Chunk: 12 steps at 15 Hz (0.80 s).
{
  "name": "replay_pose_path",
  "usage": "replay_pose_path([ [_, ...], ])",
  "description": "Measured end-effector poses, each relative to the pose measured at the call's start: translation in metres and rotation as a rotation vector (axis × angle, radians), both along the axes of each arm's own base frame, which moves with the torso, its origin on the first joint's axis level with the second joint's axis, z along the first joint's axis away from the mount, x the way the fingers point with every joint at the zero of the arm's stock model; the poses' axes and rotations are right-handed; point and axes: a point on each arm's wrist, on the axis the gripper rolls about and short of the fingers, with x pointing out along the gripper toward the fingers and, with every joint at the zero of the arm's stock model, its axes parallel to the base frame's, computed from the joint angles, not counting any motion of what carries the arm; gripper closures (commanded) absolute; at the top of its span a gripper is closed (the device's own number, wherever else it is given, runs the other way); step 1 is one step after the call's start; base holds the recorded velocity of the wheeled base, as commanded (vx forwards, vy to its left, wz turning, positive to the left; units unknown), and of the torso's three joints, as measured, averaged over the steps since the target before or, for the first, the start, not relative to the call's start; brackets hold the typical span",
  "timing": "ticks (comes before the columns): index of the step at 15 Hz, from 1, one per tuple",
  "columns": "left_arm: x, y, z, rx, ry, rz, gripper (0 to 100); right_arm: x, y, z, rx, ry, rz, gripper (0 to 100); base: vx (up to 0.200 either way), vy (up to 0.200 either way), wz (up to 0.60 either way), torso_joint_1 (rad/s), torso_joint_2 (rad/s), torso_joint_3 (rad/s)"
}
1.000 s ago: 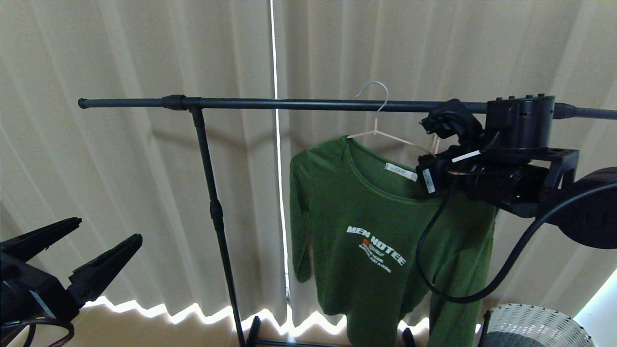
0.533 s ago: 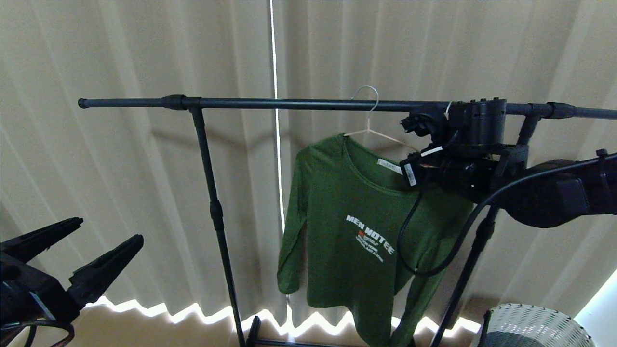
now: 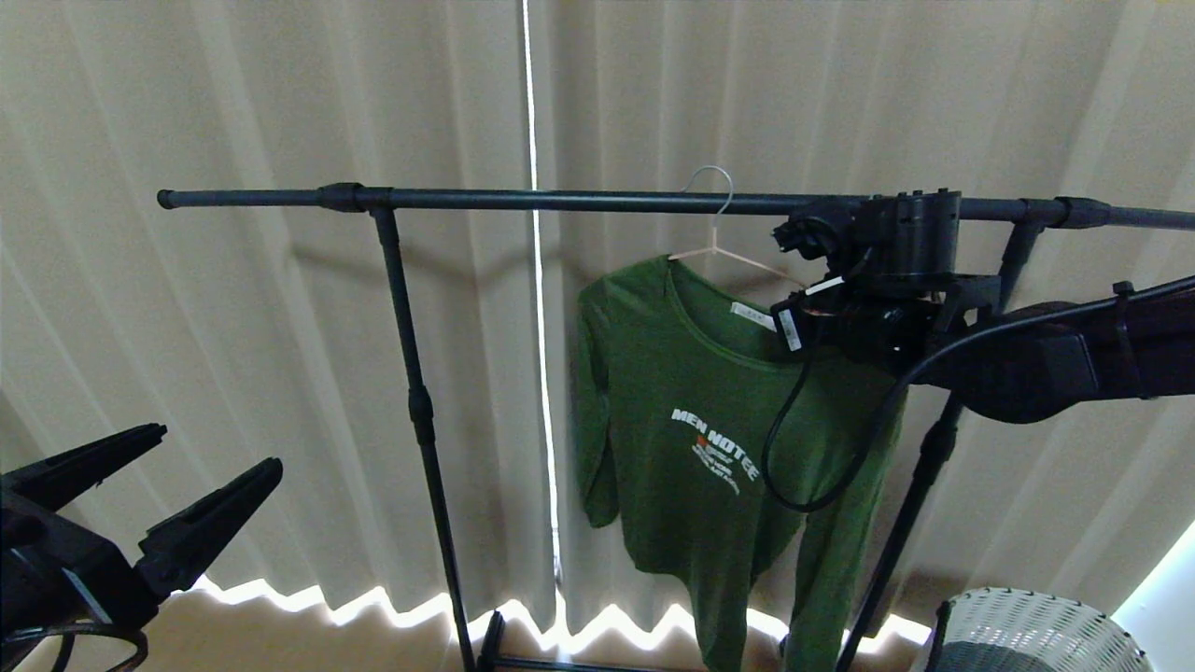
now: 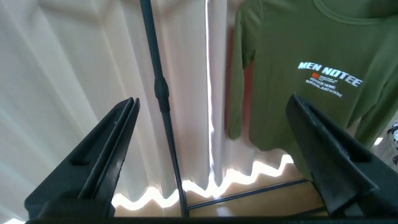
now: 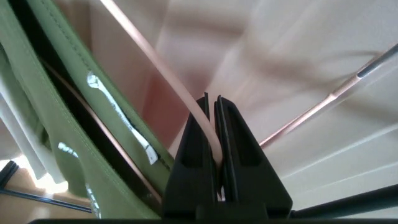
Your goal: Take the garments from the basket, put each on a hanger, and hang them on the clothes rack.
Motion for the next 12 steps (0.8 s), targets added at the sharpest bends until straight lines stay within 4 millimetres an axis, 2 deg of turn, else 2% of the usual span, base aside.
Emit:
replay_pose_path([
  [8, -0.0003, 0.0000, 0.0000, 0.001, -0.001, 0.000, 0, 0.0072, -0.0040, -0.0002, -0.024, 0.019, -0.054, 100, 0.000, 0.000, 0.00, 0.000, 0.00, 0.000],
  [12, -0.0005, 0.0001, 0.0002, 0.000, -0.003, 0.000, 0, 0.0036, 0.0046, -0.0032, -0.032, 0.035, -0.030, 100, 0.000, 0.000, 0.00, 0.000, 0.00, 0.000],
])
